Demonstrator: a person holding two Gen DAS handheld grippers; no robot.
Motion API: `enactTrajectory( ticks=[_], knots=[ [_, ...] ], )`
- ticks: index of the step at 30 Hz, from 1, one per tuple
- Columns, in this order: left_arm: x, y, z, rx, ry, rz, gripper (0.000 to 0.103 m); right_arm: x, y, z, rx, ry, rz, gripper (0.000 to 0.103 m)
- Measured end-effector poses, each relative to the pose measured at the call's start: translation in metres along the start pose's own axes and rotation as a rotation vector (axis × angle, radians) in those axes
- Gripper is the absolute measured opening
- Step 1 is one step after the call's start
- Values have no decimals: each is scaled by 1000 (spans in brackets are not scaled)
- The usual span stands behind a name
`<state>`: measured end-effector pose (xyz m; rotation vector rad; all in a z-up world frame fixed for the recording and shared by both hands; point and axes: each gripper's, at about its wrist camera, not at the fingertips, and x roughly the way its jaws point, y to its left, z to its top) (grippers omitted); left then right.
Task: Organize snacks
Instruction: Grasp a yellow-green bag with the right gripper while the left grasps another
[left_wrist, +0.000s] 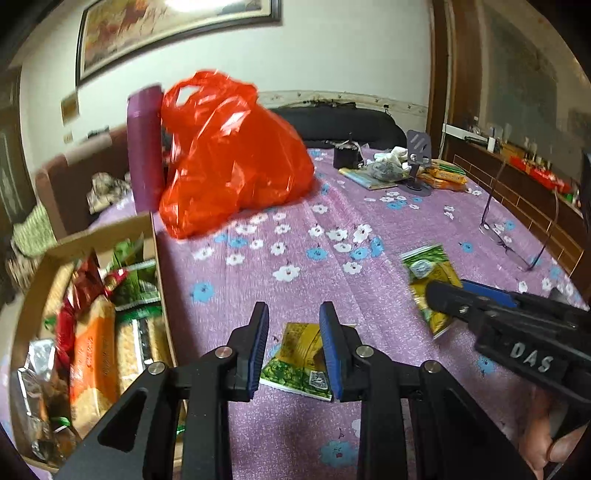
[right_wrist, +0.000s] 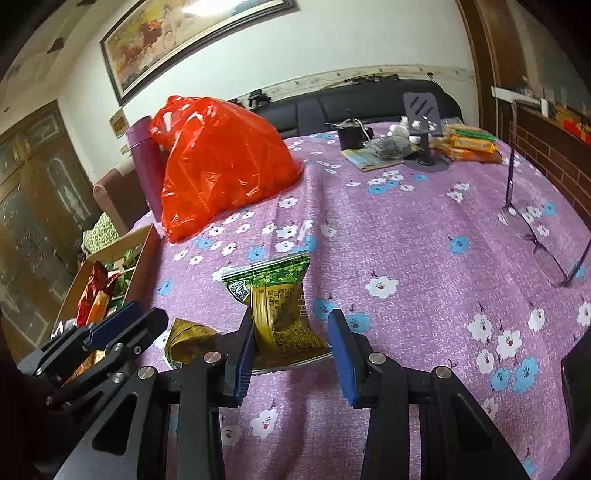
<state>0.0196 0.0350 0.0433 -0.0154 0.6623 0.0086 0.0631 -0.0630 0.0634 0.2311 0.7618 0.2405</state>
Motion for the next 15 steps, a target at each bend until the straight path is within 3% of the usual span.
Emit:
enactTrajectory(
  ticks=[3,8,15],
  knots=[
    [8,-3,-2,8,41,2,29,-4,-5,2,24,-9,8,41],
    [12,-16,-6,70,53,8,49,-10,-6,3,30,-28,21,41],
    [33,-15,-12,62,181,-9,55,-15,-8,6,42,-39,36,41]
  ],
)
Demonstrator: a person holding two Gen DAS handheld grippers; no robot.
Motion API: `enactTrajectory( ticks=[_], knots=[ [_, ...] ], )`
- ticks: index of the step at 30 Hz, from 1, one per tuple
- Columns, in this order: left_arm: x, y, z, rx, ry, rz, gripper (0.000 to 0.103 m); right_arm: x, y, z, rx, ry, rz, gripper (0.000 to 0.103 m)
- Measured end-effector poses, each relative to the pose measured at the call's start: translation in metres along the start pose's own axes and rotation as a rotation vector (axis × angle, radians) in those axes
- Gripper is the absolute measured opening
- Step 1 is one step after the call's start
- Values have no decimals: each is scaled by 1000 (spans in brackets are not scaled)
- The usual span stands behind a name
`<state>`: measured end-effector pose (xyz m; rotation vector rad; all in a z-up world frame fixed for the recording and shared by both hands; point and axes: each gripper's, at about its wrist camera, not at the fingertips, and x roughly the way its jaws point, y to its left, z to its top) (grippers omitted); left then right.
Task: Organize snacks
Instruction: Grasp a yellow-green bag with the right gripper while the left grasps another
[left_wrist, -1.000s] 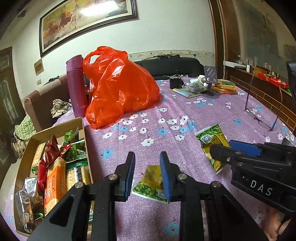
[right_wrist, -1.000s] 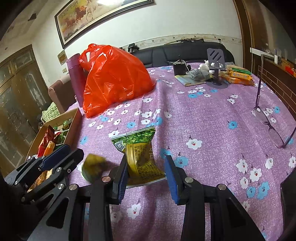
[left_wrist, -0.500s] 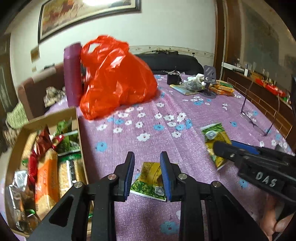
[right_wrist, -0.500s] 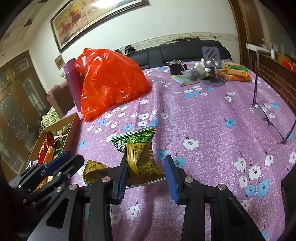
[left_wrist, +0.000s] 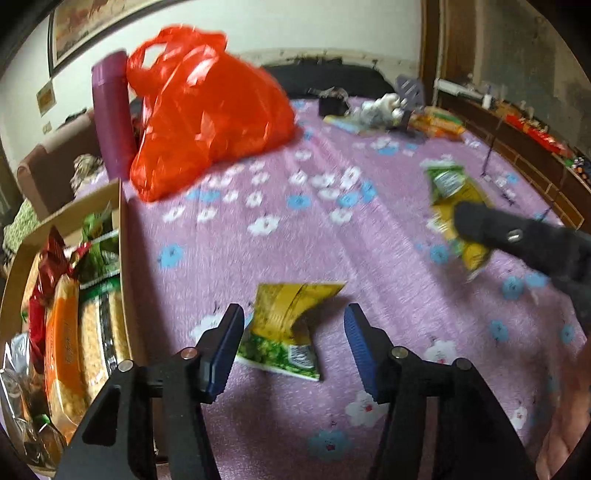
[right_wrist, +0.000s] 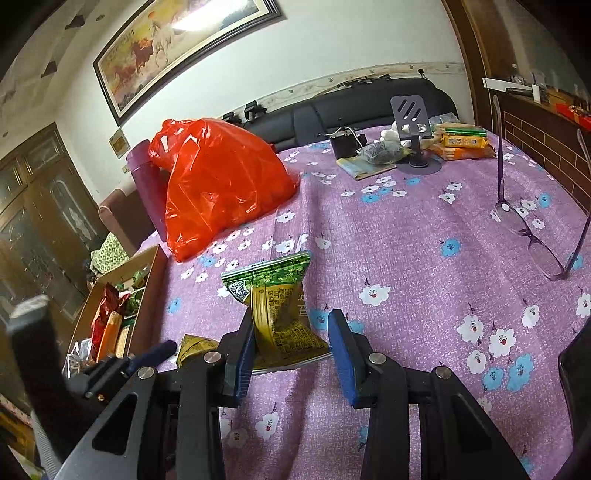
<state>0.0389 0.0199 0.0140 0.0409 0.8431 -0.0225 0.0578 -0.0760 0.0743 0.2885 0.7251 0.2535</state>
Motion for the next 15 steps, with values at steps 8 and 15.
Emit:
enactTrajectory(
  ticks=[8,15],
  knots=[
    [5,6,-1,-33,29,-9,34,-2,2,-1,-11,-6,5,41],
    [-6,6,0,-36,-36,-10,29,-2,4,-2,-24,-8,6,41]
  ],
)
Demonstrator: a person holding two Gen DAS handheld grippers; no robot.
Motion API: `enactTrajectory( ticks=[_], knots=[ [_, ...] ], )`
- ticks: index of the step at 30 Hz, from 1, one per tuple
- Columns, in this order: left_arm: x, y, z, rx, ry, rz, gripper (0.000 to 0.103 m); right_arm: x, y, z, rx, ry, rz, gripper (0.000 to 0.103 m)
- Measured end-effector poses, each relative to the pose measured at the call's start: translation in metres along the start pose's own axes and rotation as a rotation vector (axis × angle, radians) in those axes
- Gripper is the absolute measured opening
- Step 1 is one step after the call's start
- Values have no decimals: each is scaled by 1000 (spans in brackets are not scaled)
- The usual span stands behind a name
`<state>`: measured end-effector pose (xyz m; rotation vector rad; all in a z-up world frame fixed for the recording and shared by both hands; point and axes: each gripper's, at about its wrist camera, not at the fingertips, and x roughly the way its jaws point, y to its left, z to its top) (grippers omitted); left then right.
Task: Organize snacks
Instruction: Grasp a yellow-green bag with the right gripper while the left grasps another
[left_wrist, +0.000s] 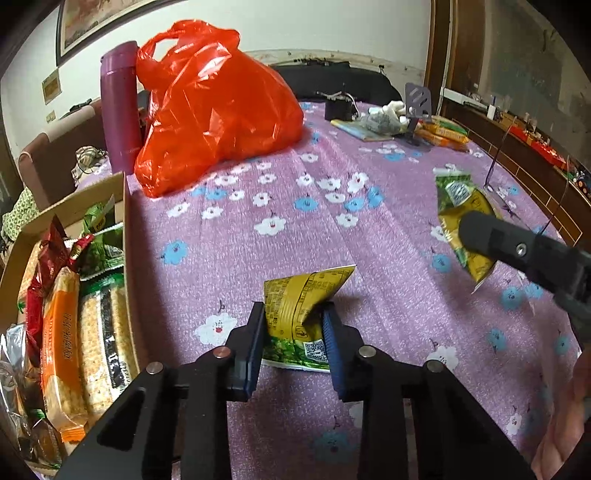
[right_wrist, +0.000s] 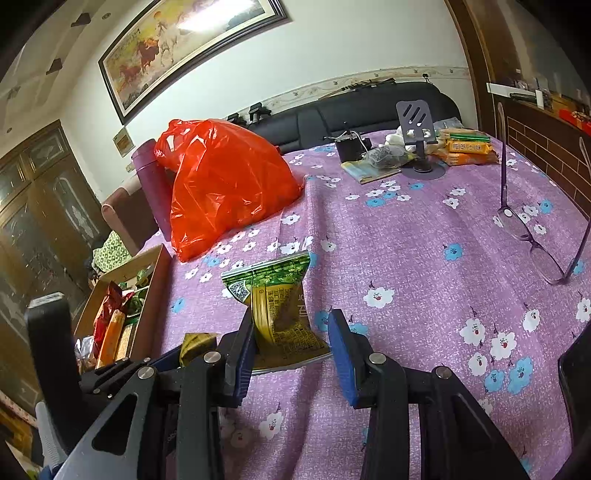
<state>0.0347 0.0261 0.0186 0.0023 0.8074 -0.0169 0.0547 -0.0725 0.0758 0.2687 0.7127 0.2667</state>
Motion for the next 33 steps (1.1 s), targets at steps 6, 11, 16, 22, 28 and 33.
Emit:
enactTrajectory(
  ticks=[6,11,16,22,28,33],
  knots=[
    [-13,-4,2,18,-78,20,29,1,3,-1,-17,3,1,41],
    [-18,-7,3,38,-117,48,29,3,6,-1,-33,6,6,41],
    [-22,-9,3,48,-139,69,29,5,13,-3,-63,11,13,42],
    [-25,-11,2,58,-162,88,29,7,15,-3,-76,14,14,42],
    [-29,-13,2,66,-182,97,29,7,15,-5,-80,10,11,42],
    [-32,-14,1,70,-197,103,29,7,16,-5,-86,6,5,42]
  ],
)
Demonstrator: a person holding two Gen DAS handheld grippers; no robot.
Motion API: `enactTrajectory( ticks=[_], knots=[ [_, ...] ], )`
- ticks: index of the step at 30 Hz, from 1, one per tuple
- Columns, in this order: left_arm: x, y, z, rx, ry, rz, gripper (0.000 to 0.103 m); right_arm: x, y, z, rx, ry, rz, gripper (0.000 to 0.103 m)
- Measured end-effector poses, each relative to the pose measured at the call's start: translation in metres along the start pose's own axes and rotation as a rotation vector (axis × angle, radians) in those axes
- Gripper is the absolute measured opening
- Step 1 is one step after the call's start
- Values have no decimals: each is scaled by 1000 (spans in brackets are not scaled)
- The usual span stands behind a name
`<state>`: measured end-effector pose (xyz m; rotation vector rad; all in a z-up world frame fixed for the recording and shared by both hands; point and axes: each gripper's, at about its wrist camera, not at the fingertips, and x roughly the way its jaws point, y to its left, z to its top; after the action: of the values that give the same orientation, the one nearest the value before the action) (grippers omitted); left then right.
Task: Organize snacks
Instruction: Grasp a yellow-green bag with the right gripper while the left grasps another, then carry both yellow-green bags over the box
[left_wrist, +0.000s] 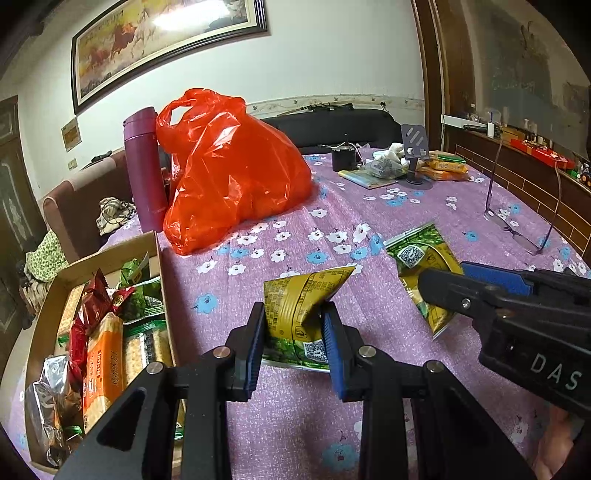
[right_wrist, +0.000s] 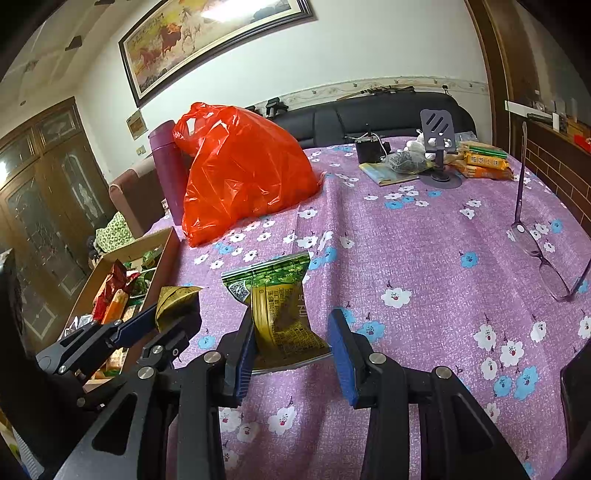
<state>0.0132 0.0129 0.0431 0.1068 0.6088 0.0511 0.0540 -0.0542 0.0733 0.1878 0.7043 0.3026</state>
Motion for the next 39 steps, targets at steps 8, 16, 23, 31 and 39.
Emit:
enactTrajectory(
  ticks=[8,16,23,31,39],
  knots=[
    [-4,0,1,0,-16,7,29,-1,1,0,-3,-3,-5,42],
    [-10,1,3,-2,-35,14,29,-1,-2,2,16,-5,1,42],
    [-33,13,7,-22,-73,22,29,-11,4,7,39,-10,22,42],
    [-55,59,4,-89,-96,81,29,-20,39,11,11,7,104,42],
    [-61,129,-17,-200,-63,200,29,-3,96,12,-72,52,177,42]
  ],
)
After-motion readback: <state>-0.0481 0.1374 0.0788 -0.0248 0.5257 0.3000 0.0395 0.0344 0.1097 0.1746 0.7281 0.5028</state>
